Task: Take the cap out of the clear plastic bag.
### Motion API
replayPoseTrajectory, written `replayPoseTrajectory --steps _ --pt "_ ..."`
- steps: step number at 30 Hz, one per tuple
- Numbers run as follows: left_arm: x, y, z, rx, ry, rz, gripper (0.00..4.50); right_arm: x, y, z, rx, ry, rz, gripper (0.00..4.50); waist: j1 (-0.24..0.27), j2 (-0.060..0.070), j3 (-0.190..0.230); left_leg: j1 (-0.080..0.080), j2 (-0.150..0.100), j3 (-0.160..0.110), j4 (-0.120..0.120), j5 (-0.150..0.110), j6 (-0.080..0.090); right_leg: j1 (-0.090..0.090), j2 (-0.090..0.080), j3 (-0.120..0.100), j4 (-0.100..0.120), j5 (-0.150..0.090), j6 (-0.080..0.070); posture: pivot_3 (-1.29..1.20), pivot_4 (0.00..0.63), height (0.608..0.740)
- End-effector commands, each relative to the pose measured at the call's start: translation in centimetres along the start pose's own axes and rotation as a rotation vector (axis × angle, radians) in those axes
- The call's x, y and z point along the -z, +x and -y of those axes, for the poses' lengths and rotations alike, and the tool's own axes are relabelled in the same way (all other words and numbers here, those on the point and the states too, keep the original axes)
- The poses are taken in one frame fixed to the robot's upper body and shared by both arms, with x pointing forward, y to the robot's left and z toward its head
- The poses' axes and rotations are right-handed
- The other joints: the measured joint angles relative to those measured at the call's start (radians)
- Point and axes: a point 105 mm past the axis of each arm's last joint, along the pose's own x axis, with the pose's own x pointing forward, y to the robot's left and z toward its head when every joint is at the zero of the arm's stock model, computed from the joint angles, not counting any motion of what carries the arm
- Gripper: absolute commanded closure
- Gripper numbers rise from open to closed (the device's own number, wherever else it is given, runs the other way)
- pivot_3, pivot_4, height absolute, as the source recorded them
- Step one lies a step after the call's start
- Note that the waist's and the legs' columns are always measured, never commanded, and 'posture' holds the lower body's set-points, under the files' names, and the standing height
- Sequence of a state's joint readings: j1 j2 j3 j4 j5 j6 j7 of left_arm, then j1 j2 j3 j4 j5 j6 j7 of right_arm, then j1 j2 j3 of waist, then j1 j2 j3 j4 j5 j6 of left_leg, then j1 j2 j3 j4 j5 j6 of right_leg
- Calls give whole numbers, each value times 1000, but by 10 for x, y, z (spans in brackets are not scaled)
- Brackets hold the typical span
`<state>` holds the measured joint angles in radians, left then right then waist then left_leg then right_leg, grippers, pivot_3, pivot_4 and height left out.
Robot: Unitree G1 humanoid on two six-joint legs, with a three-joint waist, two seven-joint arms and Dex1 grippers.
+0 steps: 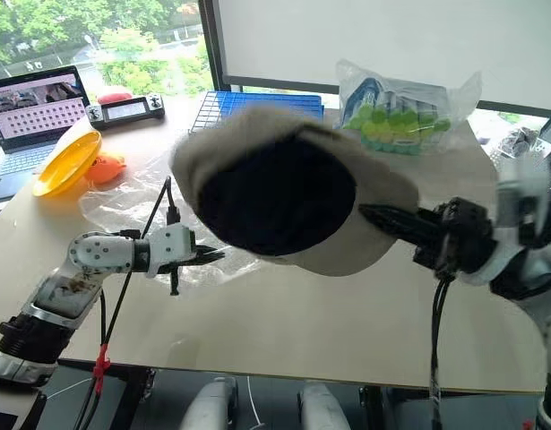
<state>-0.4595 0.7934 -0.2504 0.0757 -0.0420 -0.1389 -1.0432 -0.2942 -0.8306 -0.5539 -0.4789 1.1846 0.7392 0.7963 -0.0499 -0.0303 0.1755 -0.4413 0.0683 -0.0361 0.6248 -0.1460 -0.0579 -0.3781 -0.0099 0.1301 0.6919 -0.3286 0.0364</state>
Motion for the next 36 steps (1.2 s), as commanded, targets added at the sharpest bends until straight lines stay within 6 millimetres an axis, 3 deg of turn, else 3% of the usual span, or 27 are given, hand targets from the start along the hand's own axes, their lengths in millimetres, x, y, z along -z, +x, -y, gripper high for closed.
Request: replayPoseTrajectory --steps 1,5,7,13,17,21,24,26,29,36 --pt "0 8 11 93 339 46 4500 -39 -4 39 220 -119 180 4478 2 0 0 0 0 0 0 0 0 0 0 0 0 0 0 0 150 713" --pt "-10 15 16 129 533 168 4500 -25 7 68 387 -229 138 4478 12 0 0 -1 0 0 0 0 1 -1 0 -1 -2 -1 2 0 150 713" --pt "-21 16 17 120 631 264 4500 -12 16 78 462 -373 62 4478 14 1 0 -8 0 0 0 0 1 -7 0 0 -2 0 0 0 150 713" --pt "-34 6 6 26 812 433 4500 58 34 81 453 -940 -324 4478 17 2 0 -17 -1 0 0 0 1 -17 -1 -2 -1 2 1 0 150 713" --pt "-28 7 -11 18 818 392 4500 108 44 55 258 -1091 -443 4478 26 2 0 -17 -1 0 2 0 1 -17 -1 -2 1 2 1 0 150 713" --pt "-27 10 -19 32 821 365 4500 175 36 24 18 -977 -634 4478 30 2 0 -15 -2 1 3 0 1 -13 -1 -2 1 2 2 0 150 713" --pt "-29 13 -17 39 828 382 4500 195 31 16 -12 -873 -692 4478 32 1 0 -13 -2 0 3 0 1 -11 -1 -3 1 2 2 0 150 713" --pt "-27 15 -12 54 817 387 4500 206 29 15 6 -776 -723 3622 32 0 0 -12 -2 0 3 0 1 -9 -1 -3 1 2 2 0 150 713" --pt "-23 16 -8 73 799 384 3741 214 24 16 50 -655 -748 2747 33 -1 -1 -8 -1 0 3 0 1 -6 -1 -3 1 2 2 0 150 713" --pt "-13 15 -2 110 730 352 1278 218 17 16 46 -557 -782 381 36 -1 -1 -5 -1 0 3 0 1 -3 -1 -3 2 2 2 0 150 713"
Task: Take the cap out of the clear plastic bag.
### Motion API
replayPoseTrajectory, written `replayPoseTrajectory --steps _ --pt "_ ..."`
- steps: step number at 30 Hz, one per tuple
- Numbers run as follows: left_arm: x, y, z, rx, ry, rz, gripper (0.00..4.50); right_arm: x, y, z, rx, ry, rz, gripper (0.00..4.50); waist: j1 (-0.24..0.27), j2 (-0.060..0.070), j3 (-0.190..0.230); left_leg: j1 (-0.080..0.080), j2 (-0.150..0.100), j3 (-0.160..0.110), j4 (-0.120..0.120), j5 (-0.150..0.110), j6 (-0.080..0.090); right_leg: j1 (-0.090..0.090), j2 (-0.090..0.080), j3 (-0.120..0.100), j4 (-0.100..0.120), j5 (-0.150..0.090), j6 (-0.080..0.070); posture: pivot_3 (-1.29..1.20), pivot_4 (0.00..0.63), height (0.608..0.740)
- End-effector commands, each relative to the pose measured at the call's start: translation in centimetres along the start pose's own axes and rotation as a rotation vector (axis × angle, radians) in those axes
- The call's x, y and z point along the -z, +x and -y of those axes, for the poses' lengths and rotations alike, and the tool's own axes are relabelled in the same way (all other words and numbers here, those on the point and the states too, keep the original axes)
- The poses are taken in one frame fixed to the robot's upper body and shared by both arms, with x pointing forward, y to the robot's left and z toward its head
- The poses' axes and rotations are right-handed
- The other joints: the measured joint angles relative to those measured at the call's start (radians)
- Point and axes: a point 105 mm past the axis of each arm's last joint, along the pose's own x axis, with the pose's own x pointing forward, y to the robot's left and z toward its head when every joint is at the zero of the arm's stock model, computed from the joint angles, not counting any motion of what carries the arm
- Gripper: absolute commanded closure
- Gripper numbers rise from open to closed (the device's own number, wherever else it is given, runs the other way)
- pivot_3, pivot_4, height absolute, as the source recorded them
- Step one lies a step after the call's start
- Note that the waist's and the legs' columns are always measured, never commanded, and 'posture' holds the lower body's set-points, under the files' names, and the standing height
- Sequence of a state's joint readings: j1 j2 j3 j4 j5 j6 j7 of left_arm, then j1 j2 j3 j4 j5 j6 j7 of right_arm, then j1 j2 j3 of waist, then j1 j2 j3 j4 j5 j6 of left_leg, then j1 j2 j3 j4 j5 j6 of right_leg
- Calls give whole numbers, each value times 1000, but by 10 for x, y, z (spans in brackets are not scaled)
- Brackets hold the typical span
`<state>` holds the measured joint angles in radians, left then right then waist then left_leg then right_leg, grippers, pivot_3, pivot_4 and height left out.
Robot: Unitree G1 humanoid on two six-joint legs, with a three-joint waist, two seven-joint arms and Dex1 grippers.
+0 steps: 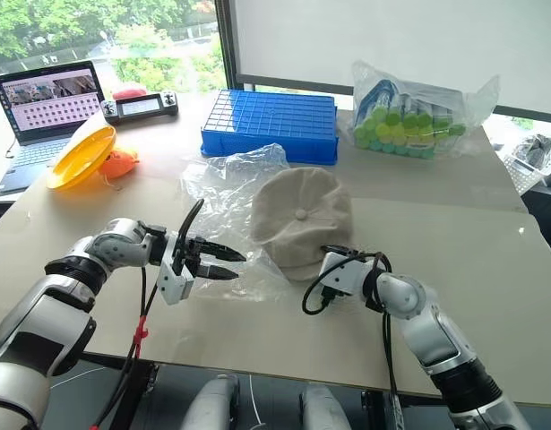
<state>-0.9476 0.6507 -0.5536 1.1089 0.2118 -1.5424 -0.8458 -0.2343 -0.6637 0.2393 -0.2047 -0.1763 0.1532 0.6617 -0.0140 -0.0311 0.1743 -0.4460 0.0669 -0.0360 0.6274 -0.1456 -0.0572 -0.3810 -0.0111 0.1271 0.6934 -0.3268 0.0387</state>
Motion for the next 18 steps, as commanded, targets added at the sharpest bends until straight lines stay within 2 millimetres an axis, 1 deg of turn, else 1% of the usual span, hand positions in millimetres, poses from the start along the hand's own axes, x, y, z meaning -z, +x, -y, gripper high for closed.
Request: replayPoseTrajectory --steps 1,2,4,6,10,11,13,14,15,16,17,18 --pt "5 -5 -3 -16 -85 -35 933 10 -4 -7 -61 92 -28 14 -1 0 0 1 0 0 0 0 0 1 0 0 0 0 0 0 150 713" --pt "11 -6 -3 -15 -193 -57 592 7 -7 -1 -52 126 -13 0 -2 0 0 1 0 0 0 0 0 1 0 0 0 0 0 0 150 713" --pt "11 -10 -10 -27 -413 -25 44 3 -15 8 -50 221 27 0 -7 1 0 1 0 0 -1 0 0 2 0 0 0 0 0 0 150 713" --pt "3 -17 -18 8 -626 38 44 -1 -25 18 -48 347 76 0 -8 1 0 1 1 0 -1 0 0 2 0 -1 1 0 0 0 150 713" --pt "-30 -41 -35 148 -1090 186 44 -12 -55 28 -150 625 202 0 -21 1 4 -1 1 -3 0 0 0 1 1 -2 2 0 -1 0 150 713" --pt "-36 -45 -38 166 -1164 206 44 -14 -59 30 -164 661 220 0 -27 2 4 0 1 -3 0 0 0 2 1 -3 2 -1 -1 0 150 713" --pt "-48 -56 -50 172 -1310 280 44 -25 -73 35 -203 747 316 0 -30 3 5 2 1 -4 0 0 0 4 1 -3 2 -1 -1 0 150 713" --pt "-52 -63 -57 145 -1374 332 44 -29 -79 45 -181 786 379 0 -30 3 5 4 1 -4 0 0 0 6 1 -4 1 -2 1 0 150 713" --pt "-48 -68 -67 52 -1433 379 44 -28 -85 61 -105 831 446 0 -32 3 5 5 1 -4 0 0 0 7 1 -4 1 -5 4 0 150 713" --pt "-43 -73 -74 -44 -1488 416 44 -26 -90 73 -41 886 499 0 -32 4 5 6 1 -5 0 0 0 8 1 -4 1 -6 5 0 150 713" --pt "-36 -76 -79 -142 -1535 440 44 -24 -94 82 12 932 539 0 -33 4 5 8 1 -5 0 0 0 10 1 -5 2 -6 5 0 150 713" --pt "-21 -77 -81 -296 -1561 415 44 -22 -97 88 74 954 559 0 -34 4 6 8 1 -6 0 0 0 10 2 -5 2 -6 5 0 150 713"
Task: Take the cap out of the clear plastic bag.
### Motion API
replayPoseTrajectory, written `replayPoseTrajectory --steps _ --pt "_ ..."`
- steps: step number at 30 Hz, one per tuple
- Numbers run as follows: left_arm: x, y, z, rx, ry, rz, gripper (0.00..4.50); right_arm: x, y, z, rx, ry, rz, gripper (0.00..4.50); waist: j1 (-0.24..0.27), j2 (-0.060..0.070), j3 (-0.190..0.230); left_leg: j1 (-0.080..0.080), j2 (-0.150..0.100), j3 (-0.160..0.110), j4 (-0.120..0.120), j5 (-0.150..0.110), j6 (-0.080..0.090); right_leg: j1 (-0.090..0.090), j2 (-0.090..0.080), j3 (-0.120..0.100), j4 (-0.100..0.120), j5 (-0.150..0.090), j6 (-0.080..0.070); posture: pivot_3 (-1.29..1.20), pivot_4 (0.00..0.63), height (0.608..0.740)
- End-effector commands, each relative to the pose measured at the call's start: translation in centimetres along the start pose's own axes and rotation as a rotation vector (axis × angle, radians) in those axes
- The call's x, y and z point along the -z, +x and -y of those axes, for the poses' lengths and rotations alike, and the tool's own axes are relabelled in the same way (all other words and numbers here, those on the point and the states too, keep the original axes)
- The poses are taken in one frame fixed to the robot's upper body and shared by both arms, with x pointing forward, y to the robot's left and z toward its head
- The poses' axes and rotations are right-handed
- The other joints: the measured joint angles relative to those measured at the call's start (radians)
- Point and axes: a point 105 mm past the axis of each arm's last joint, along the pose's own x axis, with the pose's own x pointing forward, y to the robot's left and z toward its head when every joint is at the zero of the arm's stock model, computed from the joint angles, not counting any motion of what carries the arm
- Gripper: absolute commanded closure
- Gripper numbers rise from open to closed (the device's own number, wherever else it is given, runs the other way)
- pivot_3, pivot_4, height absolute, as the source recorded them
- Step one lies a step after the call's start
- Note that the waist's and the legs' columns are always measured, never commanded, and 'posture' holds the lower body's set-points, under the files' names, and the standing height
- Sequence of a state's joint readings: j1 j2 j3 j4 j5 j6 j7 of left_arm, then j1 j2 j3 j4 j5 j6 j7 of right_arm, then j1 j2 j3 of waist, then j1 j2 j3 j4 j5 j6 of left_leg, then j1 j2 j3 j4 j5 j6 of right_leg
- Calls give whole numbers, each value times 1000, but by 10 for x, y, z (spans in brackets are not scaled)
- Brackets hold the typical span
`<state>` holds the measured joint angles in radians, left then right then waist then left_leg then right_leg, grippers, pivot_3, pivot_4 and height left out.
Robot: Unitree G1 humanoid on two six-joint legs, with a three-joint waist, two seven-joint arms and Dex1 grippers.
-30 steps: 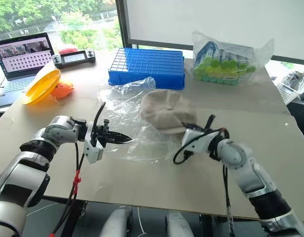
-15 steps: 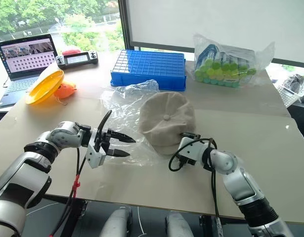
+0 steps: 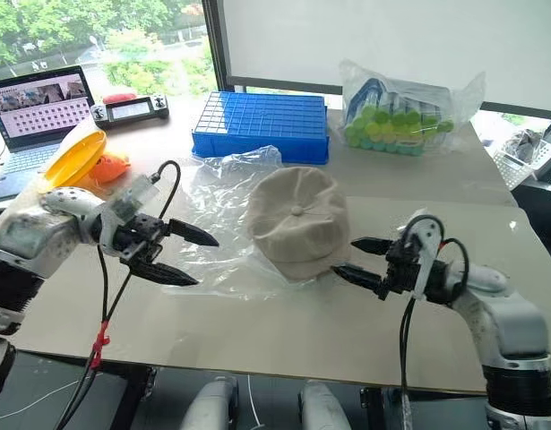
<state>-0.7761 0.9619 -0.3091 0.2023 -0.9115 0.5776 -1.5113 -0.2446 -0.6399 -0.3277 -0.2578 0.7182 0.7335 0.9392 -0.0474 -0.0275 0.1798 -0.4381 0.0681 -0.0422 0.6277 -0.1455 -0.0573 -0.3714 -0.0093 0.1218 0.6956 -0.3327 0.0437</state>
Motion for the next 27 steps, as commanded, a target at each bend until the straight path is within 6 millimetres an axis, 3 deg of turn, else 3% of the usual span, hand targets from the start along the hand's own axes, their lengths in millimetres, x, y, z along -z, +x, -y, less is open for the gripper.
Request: replayPoseTrajectory --steps 1,4,5,7,8,11,17,27 --pt "-20 -19 -34 -316 -68 294 44 -33 -17 19 156 38 215 0 1 0 0 0 0 0 0 0 0 0 0 0 0 0 0 0 150 713" --pt "-16 -29 -55 -548 -59 380 44 -38 -21 30 279 -4 266 0 2 1 0 1 0 -1 -1 0 0 1 0 0 0 0 0 0 150 713" --pt "-3 -46 -78 -800 -39 399 44 -34 -24 47 441 -46 258 0 1 1 0 0 0 -1 0 0 0 0 0 0 0 0 0 0 150 713" --pt "19 -77 -99 -1177 -2 408 44 -27 -33 69 676 -137 235 0 4 1 0 -2 0 -1 -1 0 0 -2 0 1 -1 1 -2 0 150 713" --pt "32 -90 -104 -1352 35 375 44 -20 -38 77 776 -191 198 0 4 1 0 -2 0 -1 0 0 0 -2 -1 0 -1 3 -5 0 150 713" --pt "51 -109 -104 -1596 38 386 44 -1 -52 88 933 -252 140 0 8 0 0 -3 -1 -1 -1 0 0 -4 -1 1 -1 4 -7 0 150 713" --pt "78 -149 -93 -1920 23 391 44 20 -84 105 1105 -236 123 0 18 1 0 -4 -2 -1 -1 1 -1 -4 -2 1 0 5 -7 0 150 713" --pt "73 -148 -100 -1941 91 417 44 33 -88 111 1099 -225 71 0 17 1 0 -3 -3 0 -2 1 -1 -3 -2 1 -1 5 -7 0 150 713"
